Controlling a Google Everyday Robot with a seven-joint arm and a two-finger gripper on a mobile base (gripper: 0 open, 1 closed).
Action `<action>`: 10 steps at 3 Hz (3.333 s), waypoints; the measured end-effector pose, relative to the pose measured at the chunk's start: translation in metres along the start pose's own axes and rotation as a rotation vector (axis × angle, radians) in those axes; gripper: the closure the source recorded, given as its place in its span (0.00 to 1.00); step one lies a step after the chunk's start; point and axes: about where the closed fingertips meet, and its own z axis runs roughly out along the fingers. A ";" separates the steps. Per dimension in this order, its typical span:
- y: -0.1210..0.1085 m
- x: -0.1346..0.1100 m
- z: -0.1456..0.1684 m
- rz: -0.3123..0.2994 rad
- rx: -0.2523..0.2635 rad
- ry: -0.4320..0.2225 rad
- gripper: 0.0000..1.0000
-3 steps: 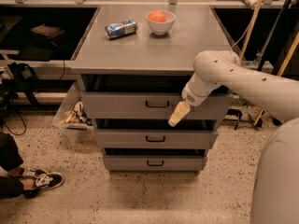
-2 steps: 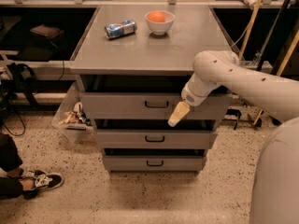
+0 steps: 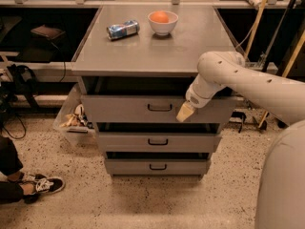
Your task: Open top drawer
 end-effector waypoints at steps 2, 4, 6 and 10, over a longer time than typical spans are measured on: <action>-0.001 -0.003 -0.009 0.000 0.000 0.000 0.88; 0.003 0.009 -0.018 0.015 -0.003 0.003 1.00; 0.010 0.023 -0.028 0.034 -0.011 0.015 1.00; 0.023 0.044 -0.041 0.077 -0.023 0.032 1.00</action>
Offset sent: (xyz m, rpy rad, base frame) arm -0.0008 -0.0008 0.0006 0.0048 0.0014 -0.0010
